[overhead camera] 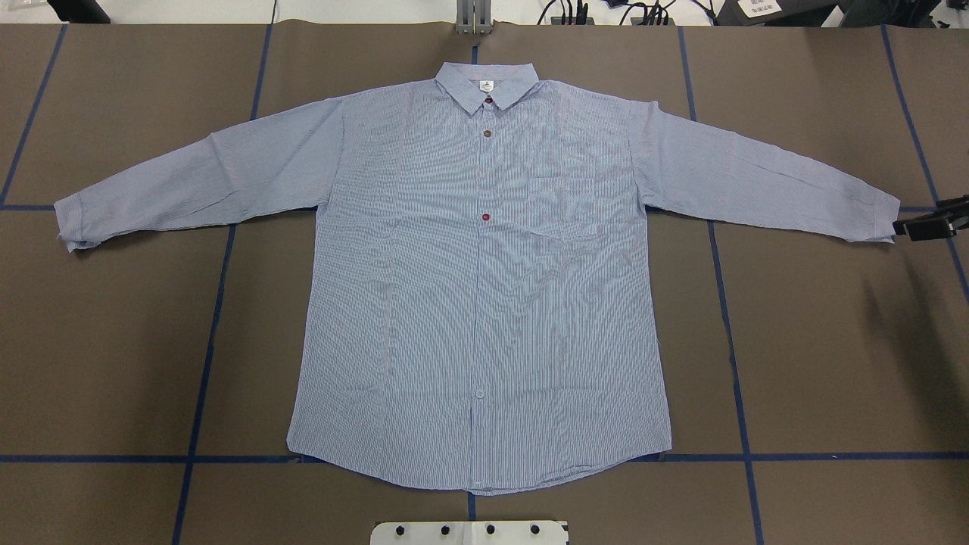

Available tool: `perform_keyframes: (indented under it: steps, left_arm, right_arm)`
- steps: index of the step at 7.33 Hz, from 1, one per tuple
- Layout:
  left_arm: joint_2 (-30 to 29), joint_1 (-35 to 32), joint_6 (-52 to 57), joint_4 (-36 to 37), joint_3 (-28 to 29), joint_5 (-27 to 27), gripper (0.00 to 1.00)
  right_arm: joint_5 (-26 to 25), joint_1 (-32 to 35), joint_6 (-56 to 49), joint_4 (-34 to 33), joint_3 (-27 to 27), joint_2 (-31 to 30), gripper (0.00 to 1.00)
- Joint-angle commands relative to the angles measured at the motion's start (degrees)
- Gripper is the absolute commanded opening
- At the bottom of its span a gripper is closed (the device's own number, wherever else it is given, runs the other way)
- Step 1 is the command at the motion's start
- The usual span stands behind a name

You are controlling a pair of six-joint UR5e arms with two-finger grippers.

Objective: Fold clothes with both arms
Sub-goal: 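Grasp the sleeve cuff with the right gripper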

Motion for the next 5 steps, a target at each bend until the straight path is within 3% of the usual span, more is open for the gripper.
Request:
perform_keyframes:
  steps: [1, 5]
  left_arm:
    - [0.0, 0.0, 0.0, 0.0, 0.1, 0.0, 1.0]
    - [0.0, 0.0, 0.0, 0.0, 0.1, 0.0, 1.0]
  right_arm:
    - [-4.88, -3.72, -1.06, 1.31, -2.86, 2.22, 0.84]
    - [-6.05, -4.18, -7.37, 1.3, -5.49, 1.61, 0.71]
